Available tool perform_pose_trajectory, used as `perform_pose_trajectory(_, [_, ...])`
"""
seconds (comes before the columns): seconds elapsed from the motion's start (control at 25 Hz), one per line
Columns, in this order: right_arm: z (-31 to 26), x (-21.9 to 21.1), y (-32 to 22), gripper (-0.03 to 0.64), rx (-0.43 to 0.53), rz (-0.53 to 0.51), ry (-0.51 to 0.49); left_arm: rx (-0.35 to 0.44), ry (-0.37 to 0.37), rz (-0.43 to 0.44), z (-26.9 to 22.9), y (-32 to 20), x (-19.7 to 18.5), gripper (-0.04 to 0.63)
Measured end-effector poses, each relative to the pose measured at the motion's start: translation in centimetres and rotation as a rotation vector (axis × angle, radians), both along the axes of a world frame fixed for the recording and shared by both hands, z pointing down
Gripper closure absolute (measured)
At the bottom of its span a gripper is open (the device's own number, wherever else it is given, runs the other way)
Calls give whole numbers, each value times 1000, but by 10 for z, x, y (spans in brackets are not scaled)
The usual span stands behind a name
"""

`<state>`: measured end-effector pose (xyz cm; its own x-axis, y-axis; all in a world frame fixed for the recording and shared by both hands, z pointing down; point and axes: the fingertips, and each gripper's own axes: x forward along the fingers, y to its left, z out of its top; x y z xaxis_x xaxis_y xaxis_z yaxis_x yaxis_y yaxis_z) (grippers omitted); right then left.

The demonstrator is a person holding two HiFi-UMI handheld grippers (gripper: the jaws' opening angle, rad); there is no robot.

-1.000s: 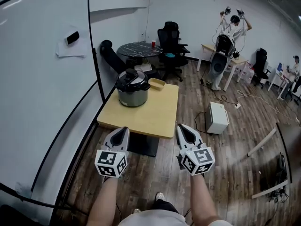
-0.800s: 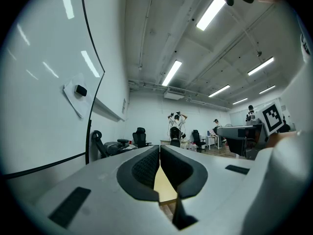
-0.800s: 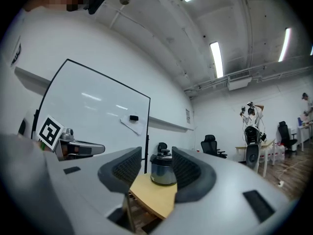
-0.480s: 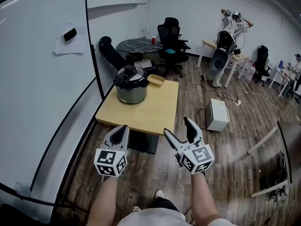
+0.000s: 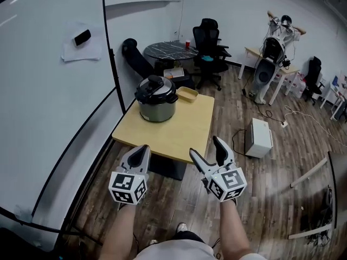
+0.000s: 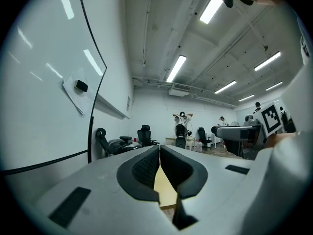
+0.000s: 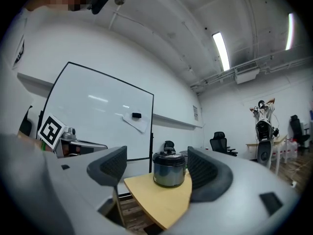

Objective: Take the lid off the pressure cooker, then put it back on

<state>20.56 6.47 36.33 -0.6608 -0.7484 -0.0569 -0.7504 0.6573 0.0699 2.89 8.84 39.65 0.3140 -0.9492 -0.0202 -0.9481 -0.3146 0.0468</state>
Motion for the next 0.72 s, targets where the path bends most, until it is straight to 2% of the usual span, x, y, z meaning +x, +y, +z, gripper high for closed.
perform_pose_trajectory(0.32, [-4, -4, -65, 242, -7, -81, 3, -2, 16, -100, -3, -45, -6, 579])
perform_pose_trajectory(0.72, [6, -36, -134, 242, -19, -140, 7, -32, 10, -155, 14, -101, -36, 578])
